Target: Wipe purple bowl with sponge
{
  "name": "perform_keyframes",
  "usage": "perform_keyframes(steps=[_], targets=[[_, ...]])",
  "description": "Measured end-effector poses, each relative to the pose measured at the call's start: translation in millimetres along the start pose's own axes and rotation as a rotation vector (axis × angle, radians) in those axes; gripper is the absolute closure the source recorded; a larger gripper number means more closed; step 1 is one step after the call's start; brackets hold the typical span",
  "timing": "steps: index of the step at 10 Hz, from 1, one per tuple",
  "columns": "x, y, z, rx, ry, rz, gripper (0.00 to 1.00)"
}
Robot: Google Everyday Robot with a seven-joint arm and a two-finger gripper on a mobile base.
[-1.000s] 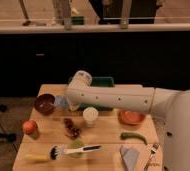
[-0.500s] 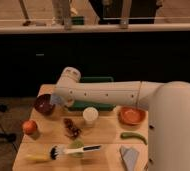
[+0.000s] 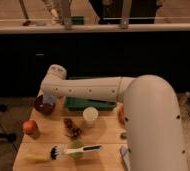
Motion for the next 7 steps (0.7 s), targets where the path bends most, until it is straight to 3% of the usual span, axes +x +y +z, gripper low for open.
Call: perform_keyframes(steps=[7], targets=[[-26.3,-16.8,44.4,-0.058,-0.072,-0.057,1.0]])
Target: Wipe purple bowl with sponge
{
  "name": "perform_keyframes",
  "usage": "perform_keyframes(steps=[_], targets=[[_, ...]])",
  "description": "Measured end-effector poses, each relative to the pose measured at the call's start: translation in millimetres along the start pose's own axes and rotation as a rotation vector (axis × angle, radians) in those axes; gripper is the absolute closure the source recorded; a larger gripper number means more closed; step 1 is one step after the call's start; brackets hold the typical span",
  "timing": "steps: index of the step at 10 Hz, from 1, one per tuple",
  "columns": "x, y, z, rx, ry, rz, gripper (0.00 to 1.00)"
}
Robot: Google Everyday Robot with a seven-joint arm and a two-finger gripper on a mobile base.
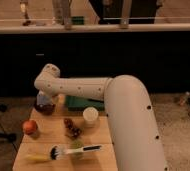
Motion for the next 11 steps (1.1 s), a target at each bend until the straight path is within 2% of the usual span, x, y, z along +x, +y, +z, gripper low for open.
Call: perform_keyframes(steps=[5,9,11], targets=[[-7.3,4.0,18.6,-0.046,-0.024,-0.017,1.0],[-3.5,2.9,21.2,-0.053,-0.019,-0.017,1.0],[7.6,-9.8,25.7,-0.048,-0.004,-0.01,1.0]])
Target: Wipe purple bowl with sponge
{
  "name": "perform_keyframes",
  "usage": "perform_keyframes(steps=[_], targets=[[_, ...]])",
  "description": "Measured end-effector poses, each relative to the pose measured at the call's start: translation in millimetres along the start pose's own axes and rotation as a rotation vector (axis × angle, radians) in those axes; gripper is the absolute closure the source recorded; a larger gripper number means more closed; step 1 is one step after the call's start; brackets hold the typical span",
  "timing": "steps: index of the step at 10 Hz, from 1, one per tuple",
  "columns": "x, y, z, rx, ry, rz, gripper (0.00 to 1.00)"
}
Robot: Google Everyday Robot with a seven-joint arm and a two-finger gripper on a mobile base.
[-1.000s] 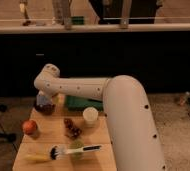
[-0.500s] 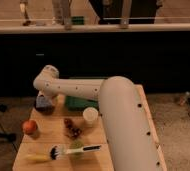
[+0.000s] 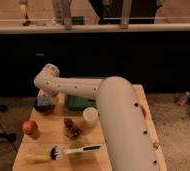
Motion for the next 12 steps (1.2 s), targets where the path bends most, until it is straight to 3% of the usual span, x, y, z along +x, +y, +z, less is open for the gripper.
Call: perform_keyframes(steps=[2,5,10,12], targets=[[6.5,-14.0,4.9,0.003,0.01,-0.004,1.0],[-6.5,-24.1,6.2,0.011,-0.005,-0.036,1.0],[-26.9,-29.5,-17.7,0.051,-0.007,-0.102,1.0],[-36.5,-26.5,-21.5,0.051,-0.016,-0.132,1.0]])
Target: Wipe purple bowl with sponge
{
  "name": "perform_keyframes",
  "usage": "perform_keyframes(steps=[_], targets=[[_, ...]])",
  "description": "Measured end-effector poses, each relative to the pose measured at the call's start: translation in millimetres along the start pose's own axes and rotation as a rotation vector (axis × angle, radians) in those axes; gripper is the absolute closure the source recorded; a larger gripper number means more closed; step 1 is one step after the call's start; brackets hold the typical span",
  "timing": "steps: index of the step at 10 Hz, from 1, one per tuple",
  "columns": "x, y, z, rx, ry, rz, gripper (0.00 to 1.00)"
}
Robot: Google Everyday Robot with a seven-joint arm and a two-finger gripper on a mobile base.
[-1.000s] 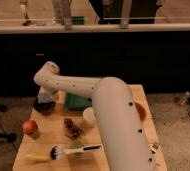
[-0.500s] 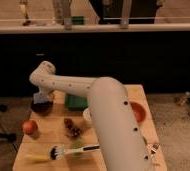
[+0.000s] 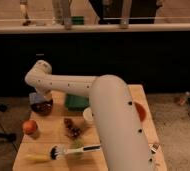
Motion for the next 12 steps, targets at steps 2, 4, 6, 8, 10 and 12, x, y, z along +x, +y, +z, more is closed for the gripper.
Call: perform_keyframes(steps=[2,4,6,8,10,12], targets=[[-12.3,10.9,-0.8,-0.014,-0.028,-0.018,1.0],[-17.0,20.6,-0.2,-0.033,-0.042,-0.02,1.0],[-7.2,29.1,0.2,-0.053,-0.029,-0.012,1.0],[12.0,29.2,-0.7,-0.064,0.008,0.003,1.0],[28.0,22.0,3.8,-0.079,0.04,0.01,1.0],[33.6,18.4,15.6,-0.103,0.049,0.007,1.0]])
